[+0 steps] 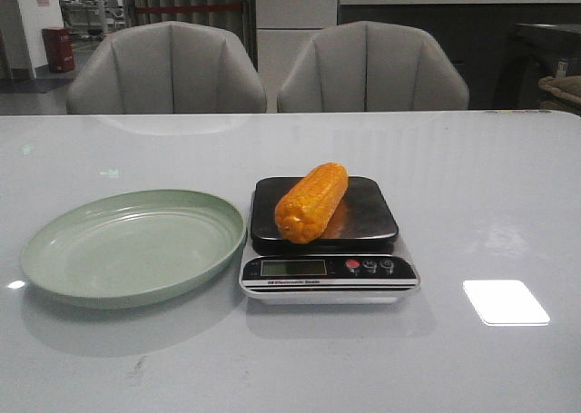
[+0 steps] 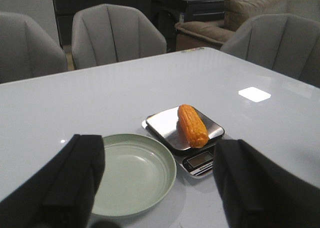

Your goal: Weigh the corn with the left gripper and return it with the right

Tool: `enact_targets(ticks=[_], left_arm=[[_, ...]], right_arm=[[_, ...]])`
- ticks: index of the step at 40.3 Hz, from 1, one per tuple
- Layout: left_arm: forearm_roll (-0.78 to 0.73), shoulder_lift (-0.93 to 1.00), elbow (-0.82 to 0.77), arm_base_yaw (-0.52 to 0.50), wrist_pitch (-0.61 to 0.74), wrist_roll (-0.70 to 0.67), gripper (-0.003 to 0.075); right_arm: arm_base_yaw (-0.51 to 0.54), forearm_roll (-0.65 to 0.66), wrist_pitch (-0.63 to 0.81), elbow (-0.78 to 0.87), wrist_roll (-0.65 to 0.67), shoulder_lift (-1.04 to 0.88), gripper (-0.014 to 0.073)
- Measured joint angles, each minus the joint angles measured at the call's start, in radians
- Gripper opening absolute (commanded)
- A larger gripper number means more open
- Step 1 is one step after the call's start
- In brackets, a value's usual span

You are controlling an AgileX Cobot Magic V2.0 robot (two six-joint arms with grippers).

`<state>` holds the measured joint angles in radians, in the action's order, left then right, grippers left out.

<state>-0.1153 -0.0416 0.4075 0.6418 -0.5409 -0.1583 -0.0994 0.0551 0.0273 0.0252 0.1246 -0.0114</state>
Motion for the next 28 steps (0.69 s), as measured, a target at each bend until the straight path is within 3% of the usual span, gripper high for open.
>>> enact_targets(ticks=[5, 8, 20, 28], left_arm=[[-0.016, 0.046, -0.002, 0.0, -0.033, 0.0, 0.0106], [-0.02, 0.047, -0.011, 0.0, -0.033, 0.0, 0.014], [-0.02, 0.047, -0.02, 0.0, -0.033, 0.0, 0.0132], [-0.02, 0.047, -0.02, 0.0, -0.033, 0.0, 0.0132]], right_arm=[[0.0, 0.0, 0.0, 0.0, 0.0, 0.0, 0.0142], [0.0, 0.0, 0.0, 0.0, 0.0, 0.0, 0.0142], [0.0, 0.0, 0.096, 0.002, 0.0, 0.0, 0.0142], [0.0, 0.0, -0.072, -0.147, 0.0, 0.081, 0.0142]])
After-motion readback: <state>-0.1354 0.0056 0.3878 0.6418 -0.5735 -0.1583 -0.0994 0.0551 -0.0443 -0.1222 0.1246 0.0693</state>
